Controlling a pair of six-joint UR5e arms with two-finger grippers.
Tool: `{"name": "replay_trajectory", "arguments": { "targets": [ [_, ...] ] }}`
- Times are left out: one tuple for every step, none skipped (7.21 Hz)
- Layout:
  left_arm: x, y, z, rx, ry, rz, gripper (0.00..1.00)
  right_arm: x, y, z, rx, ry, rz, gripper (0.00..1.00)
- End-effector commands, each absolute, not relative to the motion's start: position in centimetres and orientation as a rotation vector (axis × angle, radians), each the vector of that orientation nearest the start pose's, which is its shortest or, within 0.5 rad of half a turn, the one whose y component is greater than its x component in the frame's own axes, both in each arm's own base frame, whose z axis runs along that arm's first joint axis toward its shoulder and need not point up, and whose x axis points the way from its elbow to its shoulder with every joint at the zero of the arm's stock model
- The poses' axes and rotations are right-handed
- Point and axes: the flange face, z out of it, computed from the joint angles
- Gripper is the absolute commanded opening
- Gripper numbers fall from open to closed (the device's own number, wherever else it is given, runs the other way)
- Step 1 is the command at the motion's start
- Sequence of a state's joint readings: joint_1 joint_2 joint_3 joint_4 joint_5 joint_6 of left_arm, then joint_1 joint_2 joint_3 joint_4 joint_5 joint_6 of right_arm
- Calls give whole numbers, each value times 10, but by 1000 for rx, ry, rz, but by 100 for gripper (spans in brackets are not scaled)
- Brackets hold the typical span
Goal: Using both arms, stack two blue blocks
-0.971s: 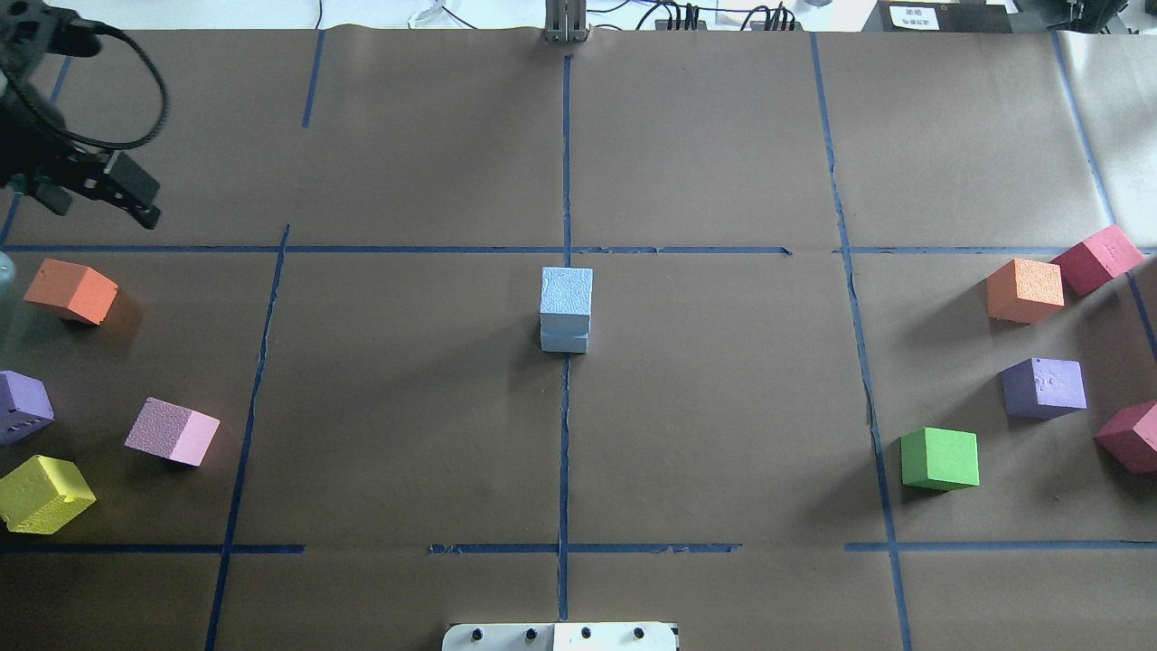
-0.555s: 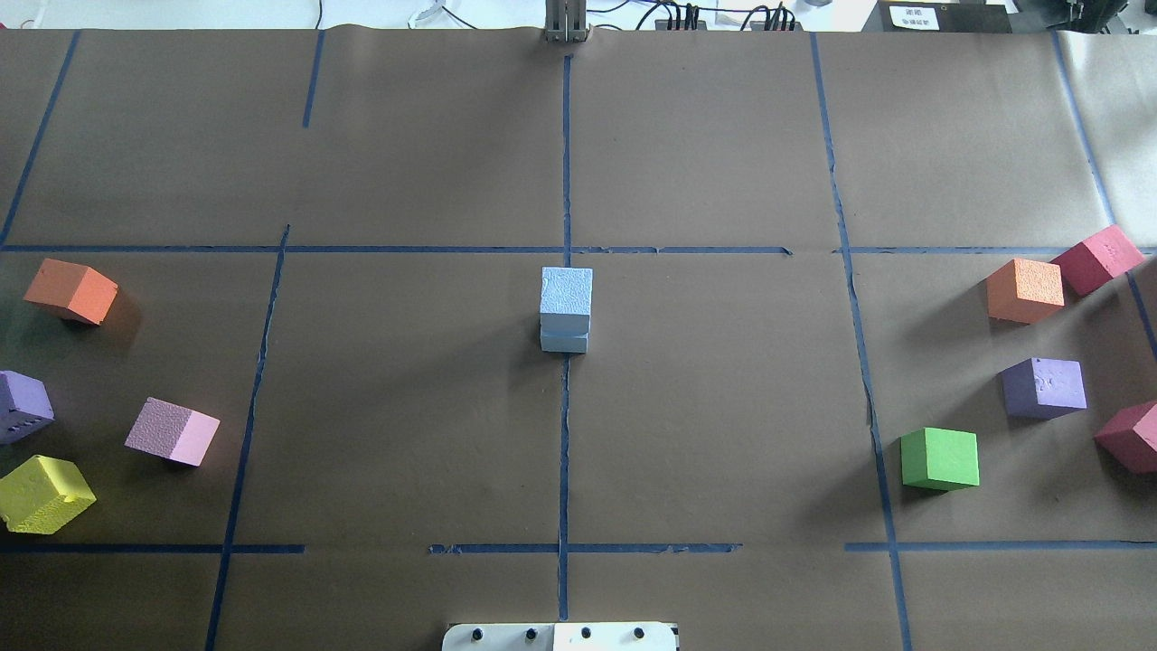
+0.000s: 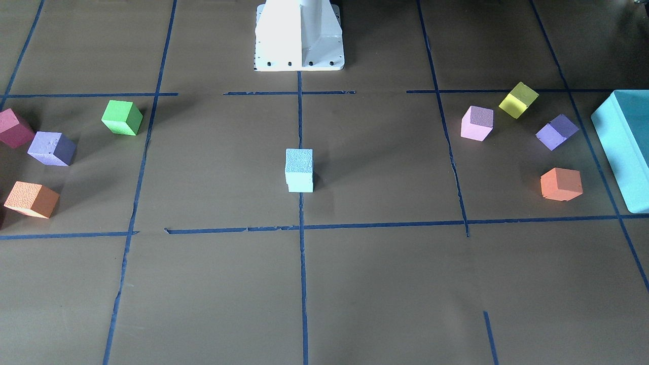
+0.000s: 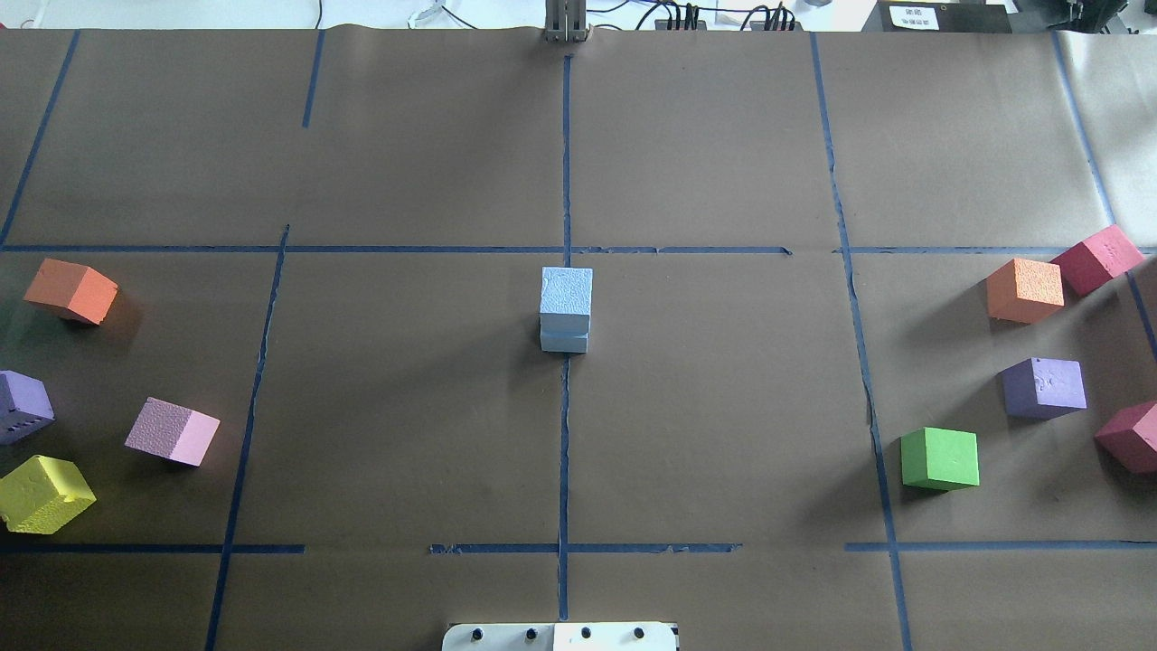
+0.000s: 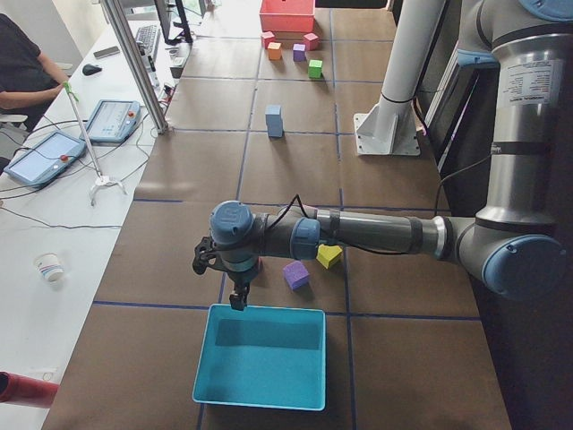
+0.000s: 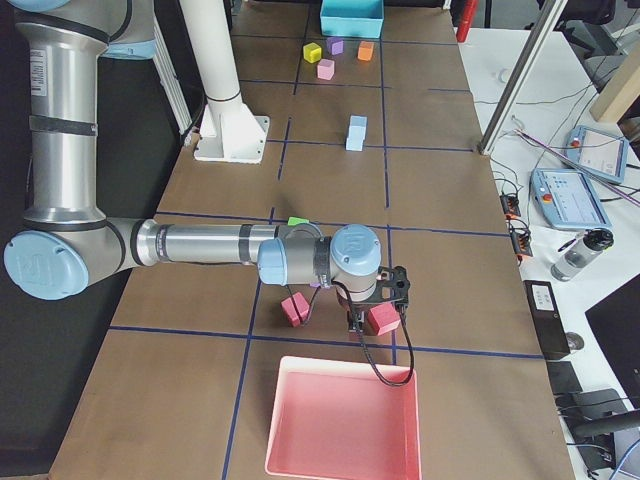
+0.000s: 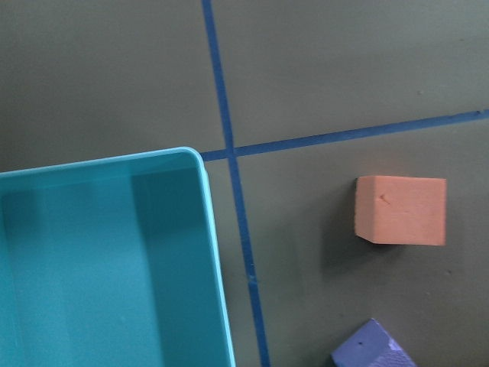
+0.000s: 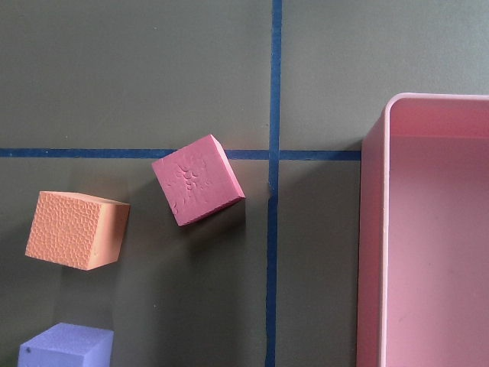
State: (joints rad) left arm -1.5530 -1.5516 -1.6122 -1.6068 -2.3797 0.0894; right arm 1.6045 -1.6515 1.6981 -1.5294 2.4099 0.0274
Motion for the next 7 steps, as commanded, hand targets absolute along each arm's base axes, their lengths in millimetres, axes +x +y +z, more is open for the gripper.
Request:
{"name": "replay_trajectory", "arguments": {
  "targets": [
    [-53, -487, 653, 87, 812, 114, 100, 75, -462, 624, 88, -838, 18, 100],
    [-53, -487, 654, 82, 813, 110, 100, 75, -462, 624, 88, -837, 18, 100],
    [-53, -487, 654, 78, 811, 109, 100, 75, -462, 624, 88, -837, 18, 100],
    [-54, -486, 655, 76, 810, 107, 100, 75, -462, 624, 88, -837, 18, 100],
    [-57, -485, 656, 78, 808, 103, 100, 75, -462, 624, 88, -837, 18, 100],
    [-57, -483, 658, 75, 808, 101, 100, 75, -463, 624, 90, -837, 18, 100],
    [-59, -481, 660, 73, 806, 97, 100, 75, -463, 624, 88, -837, 18, 100]
  ]
}}
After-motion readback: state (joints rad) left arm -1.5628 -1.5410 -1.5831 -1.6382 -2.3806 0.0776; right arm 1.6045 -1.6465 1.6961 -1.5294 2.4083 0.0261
